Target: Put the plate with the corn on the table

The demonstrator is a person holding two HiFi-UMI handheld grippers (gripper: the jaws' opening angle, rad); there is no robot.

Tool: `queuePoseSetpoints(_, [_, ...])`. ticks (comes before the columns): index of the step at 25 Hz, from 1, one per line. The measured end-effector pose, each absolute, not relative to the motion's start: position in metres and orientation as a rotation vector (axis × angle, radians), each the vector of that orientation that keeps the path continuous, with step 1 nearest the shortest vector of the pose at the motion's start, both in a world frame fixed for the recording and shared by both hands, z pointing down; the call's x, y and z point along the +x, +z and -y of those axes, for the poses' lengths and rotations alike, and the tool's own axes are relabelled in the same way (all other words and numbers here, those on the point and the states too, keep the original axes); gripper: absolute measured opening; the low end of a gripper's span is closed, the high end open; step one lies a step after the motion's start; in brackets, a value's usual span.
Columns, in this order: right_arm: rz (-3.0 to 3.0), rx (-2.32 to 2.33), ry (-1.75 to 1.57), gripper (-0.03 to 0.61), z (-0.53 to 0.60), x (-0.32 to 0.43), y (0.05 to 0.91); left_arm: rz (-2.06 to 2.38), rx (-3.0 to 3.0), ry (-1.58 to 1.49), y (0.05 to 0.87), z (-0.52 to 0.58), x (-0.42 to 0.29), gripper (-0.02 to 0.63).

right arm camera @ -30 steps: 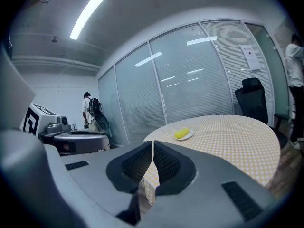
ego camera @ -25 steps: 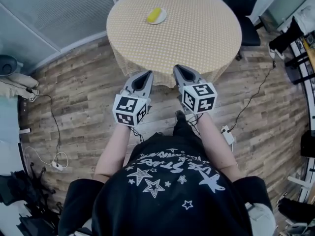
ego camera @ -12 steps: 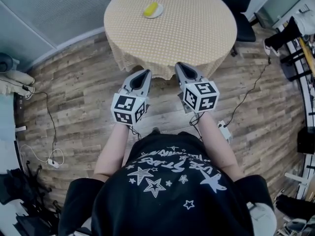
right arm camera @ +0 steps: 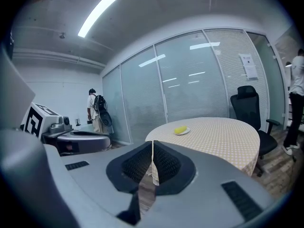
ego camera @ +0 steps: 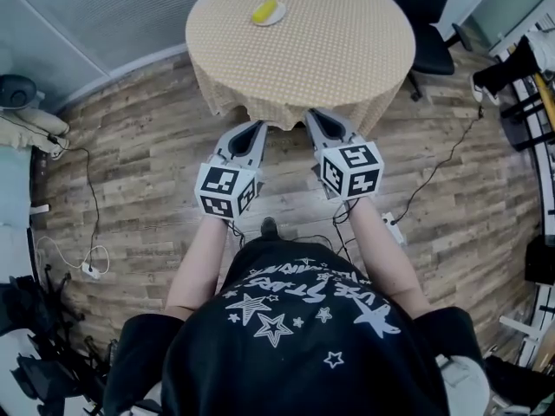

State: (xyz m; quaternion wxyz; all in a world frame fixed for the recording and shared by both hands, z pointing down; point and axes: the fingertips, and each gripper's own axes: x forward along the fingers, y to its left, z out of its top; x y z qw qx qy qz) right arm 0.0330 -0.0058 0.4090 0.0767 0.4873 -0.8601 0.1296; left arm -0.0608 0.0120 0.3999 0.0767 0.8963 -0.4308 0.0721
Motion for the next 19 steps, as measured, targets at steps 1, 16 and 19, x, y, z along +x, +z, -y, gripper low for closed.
queuePoseSetpoints(1, [2.580, 1.455, 0.388, 0.028, 0.000, 0.037, 0.409, 1.297, 2.682, 0.222, 0.401, -0.018, -0.057, 0.008])
queuePoseSetpoints(16, [2.599, 1.393, 0.366, 0.028, -0.076, 0.092, 0.414, 1.376, 2.652, 0.245, 0.400, -0.106, -0.004, 0.008])
queuePoseSetpoints(19, [2.602, 1.381, 0.364, 0.028, -0.090, 0.097, 0.414, 1.409, 2.637, 0.248, 0.399, -0.116, -0.005, 0.008])
